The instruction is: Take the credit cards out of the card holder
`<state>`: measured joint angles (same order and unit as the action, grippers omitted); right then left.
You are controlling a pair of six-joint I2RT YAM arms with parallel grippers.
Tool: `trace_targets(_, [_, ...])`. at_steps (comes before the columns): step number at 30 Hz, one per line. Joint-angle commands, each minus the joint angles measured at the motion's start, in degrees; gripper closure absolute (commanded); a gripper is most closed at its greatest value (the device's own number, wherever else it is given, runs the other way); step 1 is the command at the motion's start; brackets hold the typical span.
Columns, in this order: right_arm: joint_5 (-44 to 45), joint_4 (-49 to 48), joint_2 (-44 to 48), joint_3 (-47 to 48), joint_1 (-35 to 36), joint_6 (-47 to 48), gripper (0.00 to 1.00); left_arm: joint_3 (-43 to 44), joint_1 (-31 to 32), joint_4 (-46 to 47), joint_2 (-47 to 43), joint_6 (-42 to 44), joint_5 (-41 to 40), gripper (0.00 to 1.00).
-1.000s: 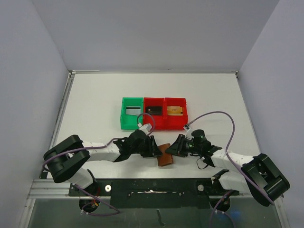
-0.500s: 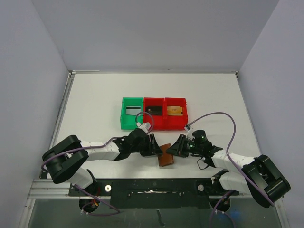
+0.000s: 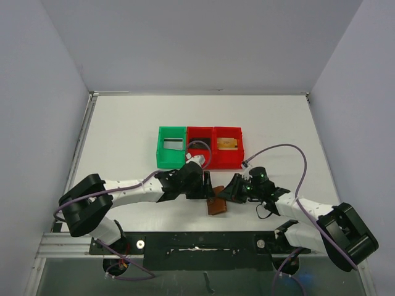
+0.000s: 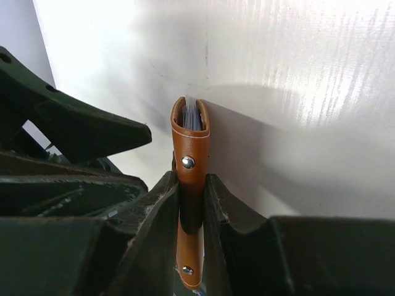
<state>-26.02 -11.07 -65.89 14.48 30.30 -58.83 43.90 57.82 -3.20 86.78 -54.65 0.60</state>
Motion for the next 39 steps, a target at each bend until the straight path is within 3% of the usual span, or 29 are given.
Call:
trace_targets(1, [2.0, 1.4, 2.3, 2.7, -0.3, 0.5, 0.91, 5.4, 2.4, -6.3, 2.8, 3.0, -2.6, 0.46])
trace_targets(10, [1.7, 3.3, 1.8, 4.7, -0.3, 1.5, 0.91, 9.6, 3.8, -11.1, 8.3, 2.5, -7.4, 0.47])
trace_targets(14, [1.9, 5.5, 2.0, 5.5, -0.4, 2.6, 0.91, 10.0, 3.7, -19.0, 9.2, 1.3, -13.3, 0.61])
trace_targets(18, [2.5, 6.1, 2.1, 5.5, -0.4, 2.7, 0.91, 7.8, 3.6, -20.6, 8.5, 0.5, -14.4, 0.68])
trace_targets(35, [2.0, 6.0, 0.5, 5.8, -0.4, 3.1, 0.91, 5.6, 2.1, -22.6, 4.4, -3.1, -18.2, 0.69])
trace_targets(39, [1.6, 5.3, -0.1, 5.7, -0.4, 2.9, 0.91, 4.8, 2.0, -17.7, 3.3, -2.3, -16.0, 0.65])
